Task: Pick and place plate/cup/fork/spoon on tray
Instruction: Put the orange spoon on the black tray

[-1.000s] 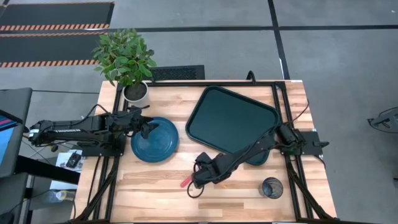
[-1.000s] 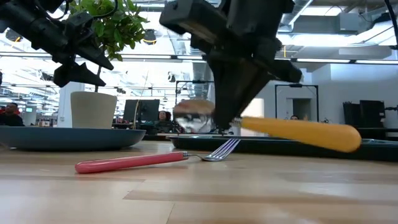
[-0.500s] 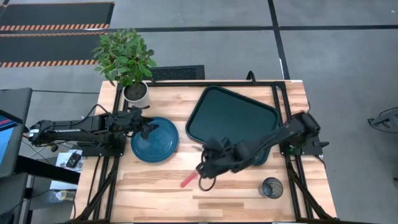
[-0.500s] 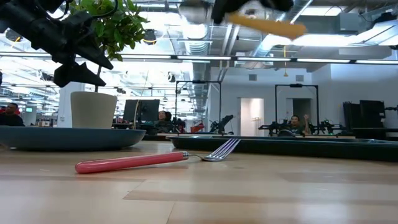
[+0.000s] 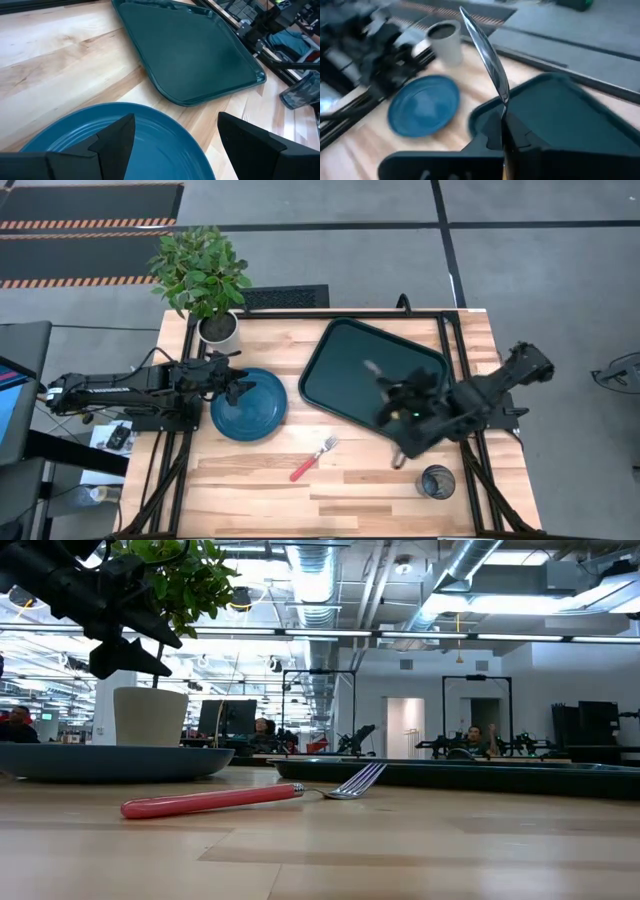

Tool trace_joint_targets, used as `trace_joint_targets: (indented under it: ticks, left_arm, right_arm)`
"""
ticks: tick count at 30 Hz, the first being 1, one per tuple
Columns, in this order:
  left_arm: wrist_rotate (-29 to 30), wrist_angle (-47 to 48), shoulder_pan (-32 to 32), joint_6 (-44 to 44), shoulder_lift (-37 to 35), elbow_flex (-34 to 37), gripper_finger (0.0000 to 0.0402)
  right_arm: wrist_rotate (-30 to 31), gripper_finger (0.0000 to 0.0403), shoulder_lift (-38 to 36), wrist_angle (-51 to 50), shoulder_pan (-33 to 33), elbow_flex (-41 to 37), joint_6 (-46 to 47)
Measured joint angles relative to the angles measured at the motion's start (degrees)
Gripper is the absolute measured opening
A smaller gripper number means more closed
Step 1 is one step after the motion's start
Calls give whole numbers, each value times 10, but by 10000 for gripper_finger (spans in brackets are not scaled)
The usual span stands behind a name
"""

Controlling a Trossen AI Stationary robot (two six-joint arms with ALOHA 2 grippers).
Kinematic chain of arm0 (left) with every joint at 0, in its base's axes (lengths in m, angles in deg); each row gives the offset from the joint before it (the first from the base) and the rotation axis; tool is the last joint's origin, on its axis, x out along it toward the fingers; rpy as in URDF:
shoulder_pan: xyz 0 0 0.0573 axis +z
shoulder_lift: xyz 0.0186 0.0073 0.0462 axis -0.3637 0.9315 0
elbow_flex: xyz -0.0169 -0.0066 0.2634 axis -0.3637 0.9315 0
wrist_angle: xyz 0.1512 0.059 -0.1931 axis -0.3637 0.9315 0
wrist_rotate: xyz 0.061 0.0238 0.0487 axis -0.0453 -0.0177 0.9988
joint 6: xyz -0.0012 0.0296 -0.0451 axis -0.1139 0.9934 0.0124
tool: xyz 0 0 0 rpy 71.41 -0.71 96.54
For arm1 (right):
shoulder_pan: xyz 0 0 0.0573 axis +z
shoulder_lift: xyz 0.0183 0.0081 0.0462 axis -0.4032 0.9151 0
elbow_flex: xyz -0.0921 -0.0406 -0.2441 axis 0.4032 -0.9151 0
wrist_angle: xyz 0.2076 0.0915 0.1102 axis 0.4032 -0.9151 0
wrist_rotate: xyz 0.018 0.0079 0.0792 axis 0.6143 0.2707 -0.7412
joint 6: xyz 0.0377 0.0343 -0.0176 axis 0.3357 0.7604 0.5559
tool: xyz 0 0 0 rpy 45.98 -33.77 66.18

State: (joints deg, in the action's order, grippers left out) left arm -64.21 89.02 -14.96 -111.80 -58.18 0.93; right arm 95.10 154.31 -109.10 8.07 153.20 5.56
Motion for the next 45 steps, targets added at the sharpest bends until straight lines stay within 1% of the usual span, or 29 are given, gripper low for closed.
trace_joint_targets:
  ticks: [2,4,6,8,12,16,19,22,26,32,38,40,42,45]
  left_arm:
    - [0,-1,0,0,0,0,269]
    - [1,-2,0,0,0,0,269]
    - [2,-2,0,0,0,0,269]
    - [2,-2,0,0,0,0,269]
    - [2,-2,0,4,0,0,269]
    - [12,-2,0,7,0,0,269]
    - [17,-2,0,7,0,0,269]
    - [16,-1,0,7,0,0,269]
    - [16,1,0,11,0,0,269]
    - [18,0,0,12,0,0,270]
    - [21,0,0,12,0,0,270]
    - [28,0,0,12,0,0,270]
    - [34,0,0,12,0,0,270]
    - [37,0,0,11,0,0,270]
  right_arm:
    - [41,5,-18,-65,29,-24,105]
    - [67,4,-40,-109,60,-70,221]
    - [80,3,-69,-101,84,-140,296]
    - [73,3,-99,-97,102,-212,377]
    - [65,5,-138,-85,115,-353,556]
    - [77,4,-187,36,100,-469,566]
    - [80,7,-223,107,79,-541,567]
    - [80,7,-250,172,62,-602,567]
    - [75,7,-278,228,46,-659,567]
    - [65,9,-290,259,42,-694,569]
    - [64,8,-286,329,28,-710,561]
    - [67,8,-283,364,16,-710,534]
    - [66,8,-283,412,-2,-710,487]
    - [63,5,-283,515,-36,-710,371]
